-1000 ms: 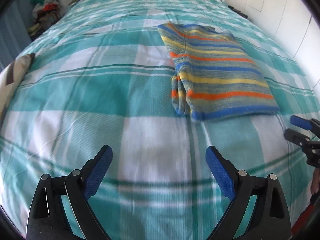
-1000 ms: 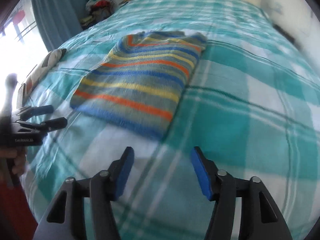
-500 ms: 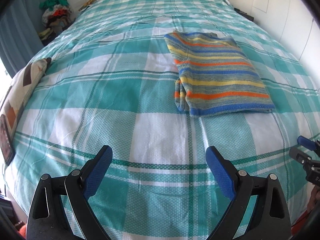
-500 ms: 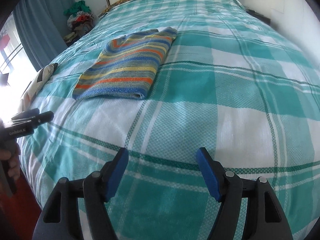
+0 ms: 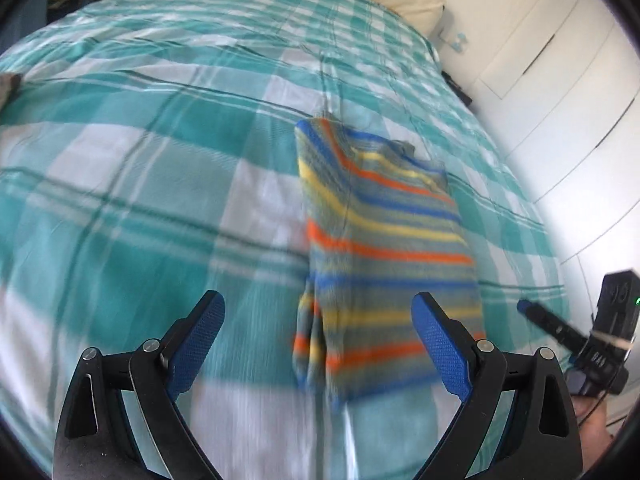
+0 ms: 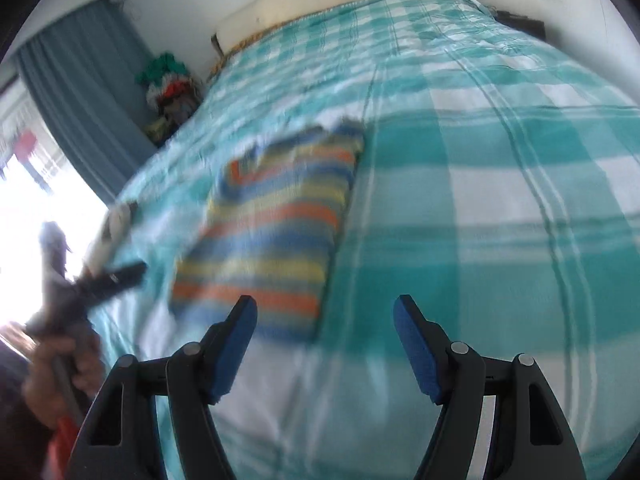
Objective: Fold small clothes
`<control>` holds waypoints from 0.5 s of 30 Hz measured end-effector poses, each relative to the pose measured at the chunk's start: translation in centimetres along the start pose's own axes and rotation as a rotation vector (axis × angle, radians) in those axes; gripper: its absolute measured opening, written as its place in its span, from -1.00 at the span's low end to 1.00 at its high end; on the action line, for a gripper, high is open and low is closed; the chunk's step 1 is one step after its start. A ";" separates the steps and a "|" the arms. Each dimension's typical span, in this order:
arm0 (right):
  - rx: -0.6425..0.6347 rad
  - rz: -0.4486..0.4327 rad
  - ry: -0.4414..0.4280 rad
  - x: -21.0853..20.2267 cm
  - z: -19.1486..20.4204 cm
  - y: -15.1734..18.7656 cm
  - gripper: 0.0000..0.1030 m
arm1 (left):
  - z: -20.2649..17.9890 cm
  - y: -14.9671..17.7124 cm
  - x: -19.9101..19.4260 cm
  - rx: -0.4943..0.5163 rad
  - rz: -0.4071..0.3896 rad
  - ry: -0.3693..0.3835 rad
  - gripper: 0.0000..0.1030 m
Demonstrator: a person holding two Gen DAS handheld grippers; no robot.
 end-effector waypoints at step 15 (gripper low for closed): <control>-0.024 0.042 0.007 8.4 4.8 -6.1 -0.57 | -4.1 -4.1 5.8 0.165 0.062 -0.075 -0.70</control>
Point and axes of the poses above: each gripper's, at about its wrist camera, not at the fingertips, and x roughly the way its jaws point, z to its left, y to its underside, the point moved 6 cm from there along x, roughly the way its jaws point, and after that the axes turned 8 degrees about y, right-handed, at the moved point
